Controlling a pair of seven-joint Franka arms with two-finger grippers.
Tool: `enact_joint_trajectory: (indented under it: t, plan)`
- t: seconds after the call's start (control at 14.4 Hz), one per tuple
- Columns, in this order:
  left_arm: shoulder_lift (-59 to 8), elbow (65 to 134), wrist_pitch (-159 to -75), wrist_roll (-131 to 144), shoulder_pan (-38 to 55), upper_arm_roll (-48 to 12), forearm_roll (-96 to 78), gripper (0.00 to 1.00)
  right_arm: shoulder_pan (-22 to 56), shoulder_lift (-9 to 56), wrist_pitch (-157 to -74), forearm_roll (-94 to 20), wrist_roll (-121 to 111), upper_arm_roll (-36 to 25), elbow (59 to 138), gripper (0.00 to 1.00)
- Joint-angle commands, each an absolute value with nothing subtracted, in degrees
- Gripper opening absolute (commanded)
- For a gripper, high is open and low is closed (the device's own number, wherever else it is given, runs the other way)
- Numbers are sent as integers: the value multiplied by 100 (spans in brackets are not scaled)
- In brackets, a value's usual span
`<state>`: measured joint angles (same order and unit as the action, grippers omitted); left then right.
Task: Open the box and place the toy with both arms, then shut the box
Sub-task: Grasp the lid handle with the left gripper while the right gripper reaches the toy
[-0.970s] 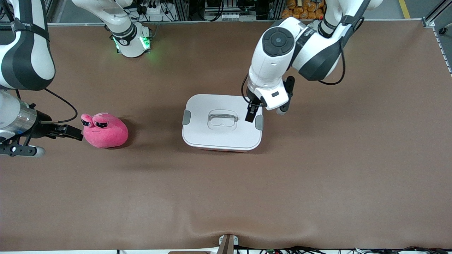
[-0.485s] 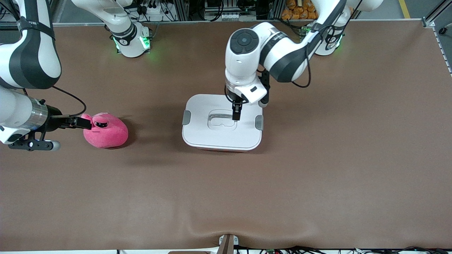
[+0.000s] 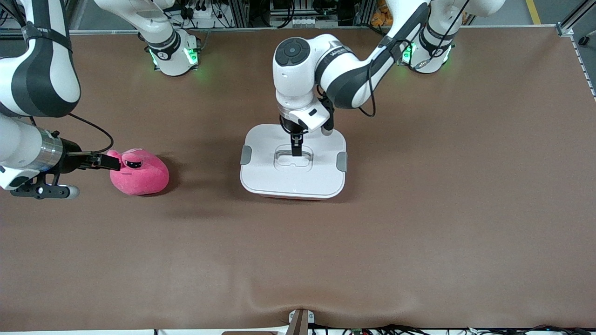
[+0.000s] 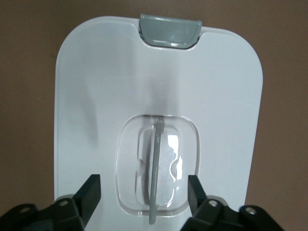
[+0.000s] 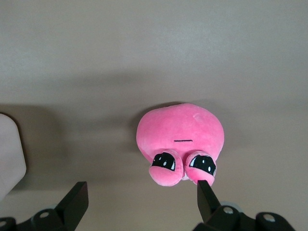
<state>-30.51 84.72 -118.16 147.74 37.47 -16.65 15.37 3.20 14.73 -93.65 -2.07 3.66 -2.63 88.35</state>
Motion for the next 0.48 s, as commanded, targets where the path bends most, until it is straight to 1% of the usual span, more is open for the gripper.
enact_joint_trajectory:
  t: [0.0,0.21,0.35,0.42]
  plan:
    - [-3295,8244,-12048,15055,3876,-1600,1819,75,316,1564,-9308,-229,334,-281,8754,100]
    - [-3366,8253,-12111,15082,3894,-1600,1854,72,264,1635,-9255,-176,352,-290,8745,100]
    - [-3392,8253,-12111,15082,3929,-1608,1854,70,264,2134,-9229,-19,343,-316,8684,100]
    - [-3419,8262,-12111,15082,3929,-1608,1863,68,238,2101,-9229,113,325,-316,8666,100]
